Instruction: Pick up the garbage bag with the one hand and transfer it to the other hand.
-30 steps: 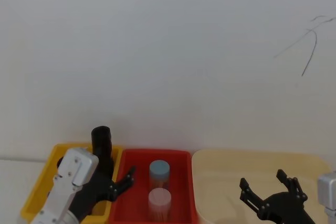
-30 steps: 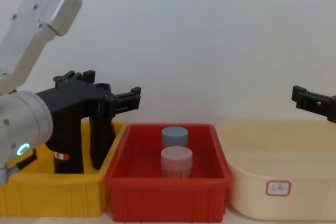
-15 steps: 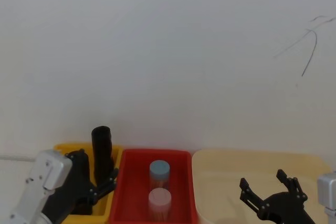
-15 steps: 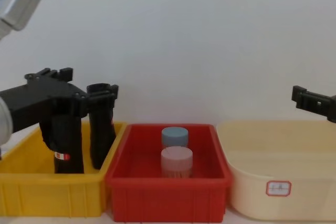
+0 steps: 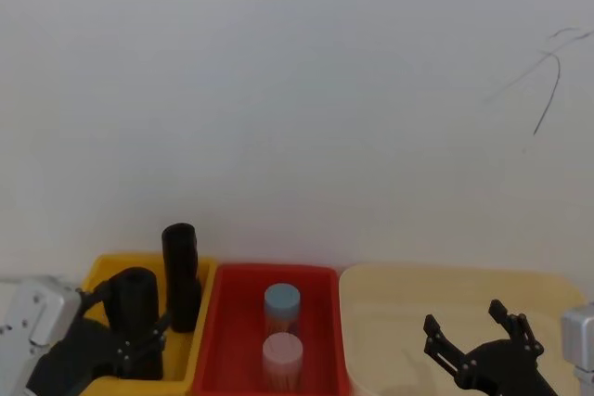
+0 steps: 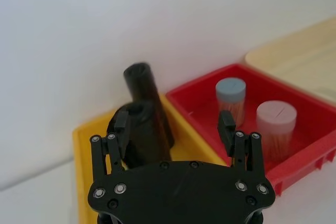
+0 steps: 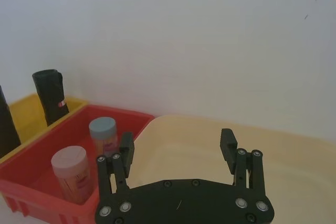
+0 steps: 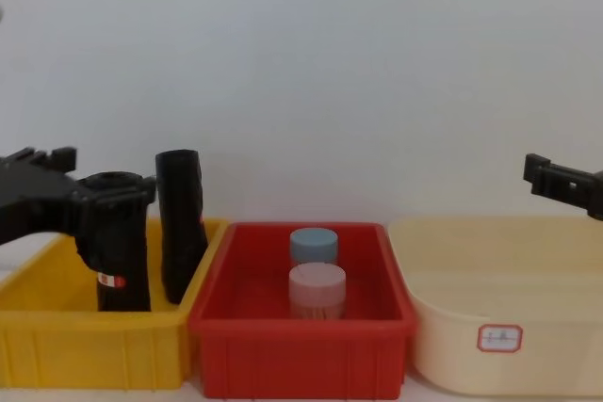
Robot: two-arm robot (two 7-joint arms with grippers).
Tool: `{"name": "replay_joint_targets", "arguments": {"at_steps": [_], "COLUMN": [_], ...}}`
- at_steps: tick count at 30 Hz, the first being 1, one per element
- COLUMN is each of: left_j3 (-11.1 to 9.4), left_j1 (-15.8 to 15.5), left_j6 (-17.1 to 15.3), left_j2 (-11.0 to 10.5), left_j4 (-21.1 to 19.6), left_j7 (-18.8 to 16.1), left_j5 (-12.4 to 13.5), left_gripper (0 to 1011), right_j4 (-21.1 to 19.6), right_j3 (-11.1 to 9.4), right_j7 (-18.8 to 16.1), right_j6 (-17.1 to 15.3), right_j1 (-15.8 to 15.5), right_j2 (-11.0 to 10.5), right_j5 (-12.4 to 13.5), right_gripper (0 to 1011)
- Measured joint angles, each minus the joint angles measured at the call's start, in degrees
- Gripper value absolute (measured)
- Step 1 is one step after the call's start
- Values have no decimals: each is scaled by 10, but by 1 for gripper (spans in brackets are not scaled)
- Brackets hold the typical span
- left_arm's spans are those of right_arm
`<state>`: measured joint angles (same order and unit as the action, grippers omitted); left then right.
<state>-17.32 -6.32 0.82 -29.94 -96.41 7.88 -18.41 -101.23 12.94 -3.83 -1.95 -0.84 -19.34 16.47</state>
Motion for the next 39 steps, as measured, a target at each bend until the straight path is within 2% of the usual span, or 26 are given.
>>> {"name": "replay_joint_targets", "arguments": {"at_steps": [10,18,32,39], "left_j3": [19,25,27,22], "left_j1": [4,-3,-24,-40], "left_j6": [-18,-25,-30,-30], "left_j2": [-2,1,13,18], "left_j4": [31,53,78,93], "left_j7": [7,14,32,40], "left_j5": [-17,-22,-25,-18], "left_gripper": [1001,1002,1002,1002], "right_j4": [0,0,0,0], "right_j3": [0,0,0,0], "right_j7": [0,0,0,0], "right_j6": [0,0,0,0], "right_j1": [0,0,0,0], "right_j2": [0,0,0,0], "right_j5": [0,0,0,0], "right_gripper": [1000,1001,1000,1000]}}
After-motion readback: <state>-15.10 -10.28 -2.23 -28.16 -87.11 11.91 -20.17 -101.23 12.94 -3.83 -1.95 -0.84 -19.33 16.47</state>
